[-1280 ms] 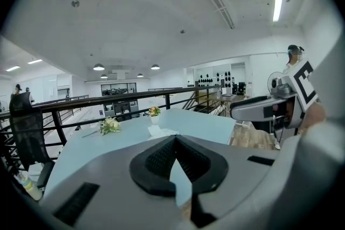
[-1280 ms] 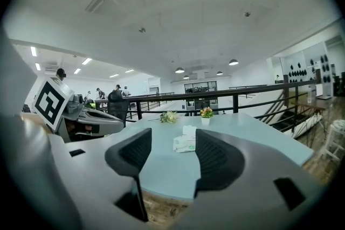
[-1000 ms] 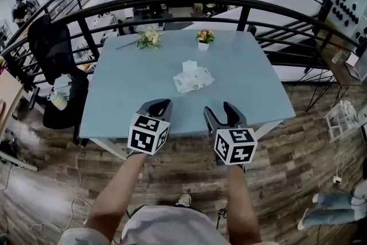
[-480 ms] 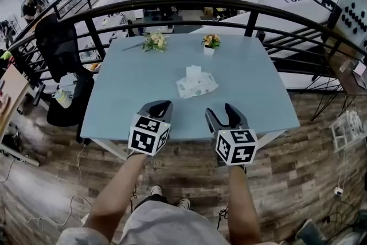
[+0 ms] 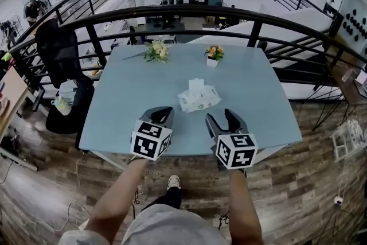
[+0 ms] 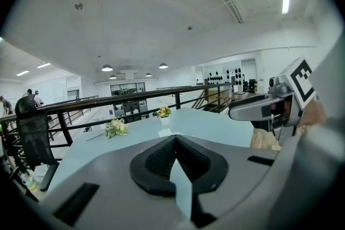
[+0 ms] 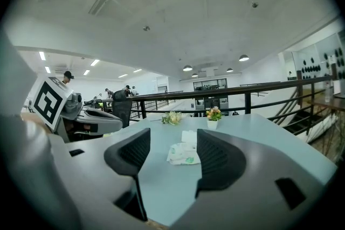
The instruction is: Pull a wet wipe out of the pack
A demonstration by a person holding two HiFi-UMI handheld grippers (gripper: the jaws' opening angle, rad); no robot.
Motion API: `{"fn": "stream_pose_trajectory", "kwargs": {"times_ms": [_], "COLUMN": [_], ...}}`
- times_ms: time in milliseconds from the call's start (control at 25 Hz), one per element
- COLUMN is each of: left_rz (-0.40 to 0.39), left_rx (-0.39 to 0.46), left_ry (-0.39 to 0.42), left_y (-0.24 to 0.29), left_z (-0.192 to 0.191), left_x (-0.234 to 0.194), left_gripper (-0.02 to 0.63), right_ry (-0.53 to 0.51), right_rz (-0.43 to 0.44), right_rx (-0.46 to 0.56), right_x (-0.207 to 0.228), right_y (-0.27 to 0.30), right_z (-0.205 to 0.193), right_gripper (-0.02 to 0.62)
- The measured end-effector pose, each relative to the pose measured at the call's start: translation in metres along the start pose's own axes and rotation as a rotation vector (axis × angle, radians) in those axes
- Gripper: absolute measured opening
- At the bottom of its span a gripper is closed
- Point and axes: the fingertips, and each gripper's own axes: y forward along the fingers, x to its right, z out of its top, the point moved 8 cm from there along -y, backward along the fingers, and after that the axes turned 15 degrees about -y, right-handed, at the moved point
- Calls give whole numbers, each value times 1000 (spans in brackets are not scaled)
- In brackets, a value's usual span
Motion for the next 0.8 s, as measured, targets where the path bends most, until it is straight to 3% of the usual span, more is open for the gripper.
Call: {"fn": "stream_pose_trajectory", "kwargs": {"times_ms": [800], "left_rz": [10], "left_rx": [-6], "left_ry": [-26], "left_y": [101], "left_z": [53], "left_x": [-92], "left_gripper": [-6], "right_ry": [-17], "right_rz": [29], "right_rx": [-20], "right_x": [36], "right_y": [144], "right_z": [33], "right_gripper": [252]}}
